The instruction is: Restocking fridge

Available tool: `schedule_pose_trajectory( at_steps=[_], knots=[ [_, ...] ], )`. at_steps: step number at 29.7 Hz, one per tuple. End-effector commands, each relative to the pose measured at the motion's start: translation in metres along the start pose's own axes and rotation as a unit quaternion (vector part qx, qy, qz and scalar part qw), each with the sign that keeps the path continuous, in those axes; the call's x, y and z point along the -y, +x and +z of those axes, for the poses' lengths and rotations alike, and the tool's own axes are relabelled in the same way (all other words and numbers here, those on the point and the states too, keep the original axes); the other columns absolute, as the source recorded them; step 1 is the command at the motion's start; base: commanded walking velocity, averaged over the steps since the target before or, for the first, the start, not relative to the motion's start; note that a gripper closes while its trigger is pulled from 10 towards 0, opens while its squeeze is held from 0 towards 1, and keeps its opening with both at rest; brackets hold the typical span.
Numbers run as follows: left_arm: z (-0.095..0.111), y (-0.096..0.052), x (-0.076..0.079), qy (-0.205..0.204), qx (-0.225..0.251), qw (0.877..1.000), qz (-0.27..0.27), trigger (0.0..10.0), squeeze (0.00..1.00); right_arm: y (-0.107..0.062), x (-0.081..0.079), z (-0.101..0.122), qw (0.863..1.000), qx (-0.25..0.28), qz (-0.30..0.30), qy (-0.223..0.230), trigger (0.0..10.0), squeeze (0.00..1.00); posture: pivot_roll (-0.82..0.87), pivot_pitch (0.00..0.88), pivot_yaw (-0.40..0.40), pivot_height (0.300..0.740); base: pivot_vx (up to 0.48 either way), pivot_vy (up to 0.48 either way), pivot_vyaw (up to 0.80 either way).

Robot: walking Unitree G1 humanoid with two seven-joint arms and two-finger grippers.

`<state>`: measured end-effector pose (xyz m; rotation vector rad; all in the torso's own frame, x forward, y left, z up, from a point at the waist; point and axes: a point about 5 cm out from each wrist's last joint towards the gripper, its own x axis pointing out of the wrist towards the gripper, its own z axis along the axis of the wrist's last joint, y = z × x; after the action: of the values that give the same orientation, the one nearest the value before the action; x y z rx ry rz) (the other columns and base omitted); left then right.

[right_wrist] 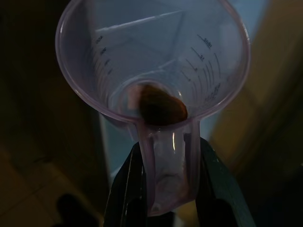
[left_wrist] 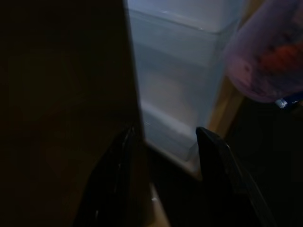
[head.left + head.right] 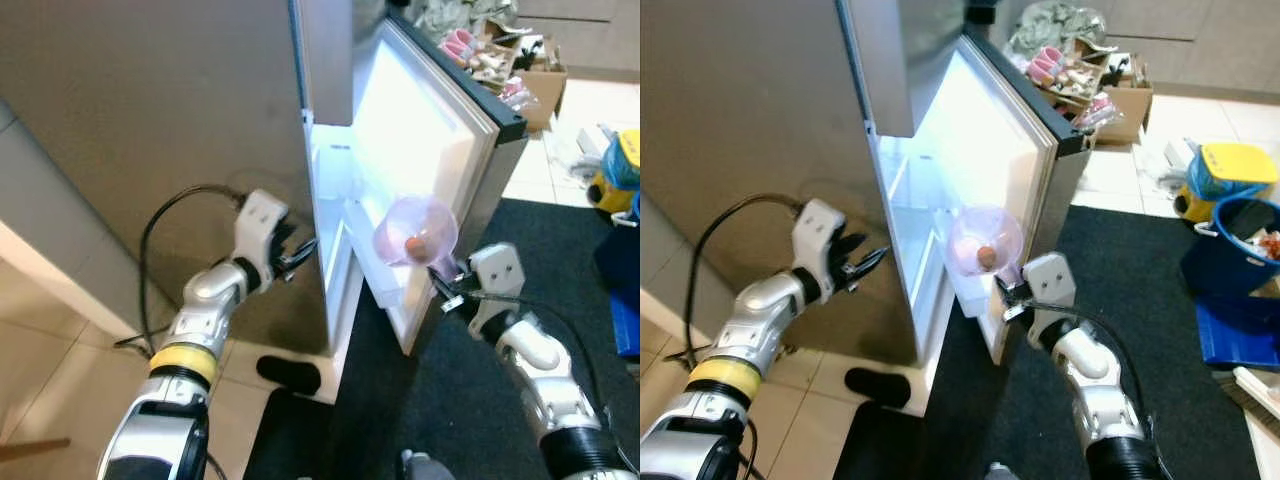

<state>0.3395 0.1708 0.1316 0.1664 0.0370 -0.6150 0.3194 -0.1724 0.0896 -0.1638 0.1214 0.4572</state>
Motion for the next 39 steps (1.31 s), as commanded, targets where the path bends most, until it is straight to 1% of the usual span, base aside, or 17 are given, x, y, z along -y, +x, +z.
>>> schedule_pose_trajectory(
  at_steps=[1, 8, 11, 16, 19, 24, 28, 29, 30, 31, 32, 33, 34, 36, 37, 38, 39],
  knots=[
    [-0.003, -0.008, -0.003, 0.000, -0.010, 1.000, 0.008, 10.0, 0.00, 0.001, 0.001, -0.001, 1.000, 0.001, 0.006, -0.005, 10.0, 0.00, -0.01, 0.146, 0.039, 0.740, 0.000, 0.000, 0.00],
    [-0.013, -0.029, 0.000, 0.002, -0.026, 0.999, 0.047, 10.0, 0.00, 0.015, 0.012, 0.012, 1.000, 0.008, -0.011, -0.016, 10.0, 0.00, 0.02, 0.145, 0.033, 0.740, 0.000, 0.000, 0.00],
    [-0.022, -0.037, -0.002, 0.017, -0.047, 0.995, 0.084, 10.0, 0.00, 0.021, 0.026, 0.023, 0.998, 0.020, -0.063, -0.020, 10.0, 0.00, 0.01, 0.147, 0.039, 0.740, 0.000, 0.000, 0.00],
    [-0.024, -0.039, -0.002, 0.018, -0.050, 0.994, 0.092, 10.0, 0.00, 0.022, 0.032, 0.027, 0.996, 0.024, -0.083, -0.018, 10.0, 0.00, 0.01, 0.148, 0.042, 0.740, 0.000, 0.000, 0.00],
    [-0.021, -0.047, -0.007, 0.019, -0.052, 0.988, 0.142, 10.0, 0.00, 0.021, 0.067, 0.041, 0.985, 0.016, -0.172, -0.023, 10.0, 0.00, 0.03, 0.153, 0.041, 0.740, 0.000, 0.000, 0.00],
    [-0.021, -0.051, -0.010, 0.020, -0.056, 0.986, 0.154, 10.0, 0.00, 0.011, 0.092, 0.048, 0.971, 0.007, -0.239, -0.019, 10.0, 0.00, 0.03, 0.155, 0.040, 0.740, 0.000, 0.000, 0.00],
    [-0.022, -0.054, -0.010, 0.021, -0.060, 0.985, 0.159, 10.0, 0.00, -0.013, 0.126, 0.046, 0.945, -0.016, -0.325, -0.012, 10.0, 0.00, 0.03, 0.158, 0.043, 0.740, 0.000, 0.000, 0.00],
    [-0.022, -0.054, -0.010, 0.021, -0.060, 0.985, 0.159, 10.0, 0.00, -0.013, 0.126, 0.046, 0.945, -0.016, -0.325, -0.012, 10.0, 0.00, 0.03, 0.158, 0.043, 0.740, 0.000, 0.000, 0.00],
    [-0.021, -0.053, -0.010, 0.021, -0.060, 0.985, 0.160, 10.0, 0.00, -0.023, 0.136, 0.044, 0.936, -0.024, -0.352, -0.013, 10.0, 0.00, 0.03, 0.157, 0.043, 0.740, 0.000, 0.000, 0.00],
    [-0.021, -0.053, -0.010, 0.021, -0.060, 0.985, 0.160, 10.0, 0.00, -0.023, 0.136, 0.044, 0.936, -0.024, -0.352, -0.013, 10.0, 0.00, 0.03, 0.157, 0.043, 0.740, 0.000, 0.000, 0.00],
    [-0.021, -0.053, -0.010, 0.021, -0.060, 0.985, 0.161, 10.0, 0.00, -0.038, 0.150, 0.041, 0.921, -0.041, -0.386, -0.019, 10.0, 0.00, 0.02, 0.159, 0.043, 0.740, 0.000, 0.000, 0.00],
    [-0.021, -0.053, -0.010, 0.021, -0.060, 0.985, 0.161, 10.0, 0.00, -0.038, 0.150, 0.041, 0.921, -0.041, -0.386, -0.019, 10.0, 0.00, 0.02, 0.159, 0.043, 0.740, 0.000, 0.000, 0.00],
    [-0.020, -0.052, -0.008, 0.020, -0.060, 0.985, 0.163, 10.0, 0.00, -0.072, 0.177, 0.035, 0.883, -0.071, -0.463, -0.027, 10.0, 0.00, 0.02, 0.160, 0.041, 0.740, 0.000, 0.000, 0.00],
    [-0.020, -0.052, -0.008, 0.020, -0.060, 0.985, 0.163, 10.0, 0.00, -0.072, 0.177, 0.035, 0.883, -0.071, -0.463, -0.027, 10.0, 0.00, 0.02, 0.160, 0.041, 0.740, 0.000, 0.000, 0.00],
    [-0.020, -0.052, -0.008, 0.018, -0.060, 0.984, 0.165, 10.0, 0.00, -0.088, 0.187, 0.035, 0.865, -0.080, -0.494, -0.033, 10.0, 0.00, 0.01, 0.161, 0.041, 0.740, 0.000, 0.000, 0.00],
    [-0.020, -0.051, -0.008, 0.017, -0.061, 0.984, 0.165, 10.0, 0.00, -0.101, 0.195, 0.035, 0.858, -0.077, -0.506, -0.035, 10.0, 0.00, 0.00, 0.161, 0.040, 0.740, 0.000, 0.000, 0.00],
    [-0.020, -0.051, -0.008, 0.017, -0.061, 0.984, 0.165, 10.0, 0.00, -0.101, 0.195, 0.035, 0.858, -0.077, -0.506, -0.035, 10.0, 0.00, 0.00, 0.161, 0.040, 0.740, 0.000, 0.000, 0.00]
  ],
)
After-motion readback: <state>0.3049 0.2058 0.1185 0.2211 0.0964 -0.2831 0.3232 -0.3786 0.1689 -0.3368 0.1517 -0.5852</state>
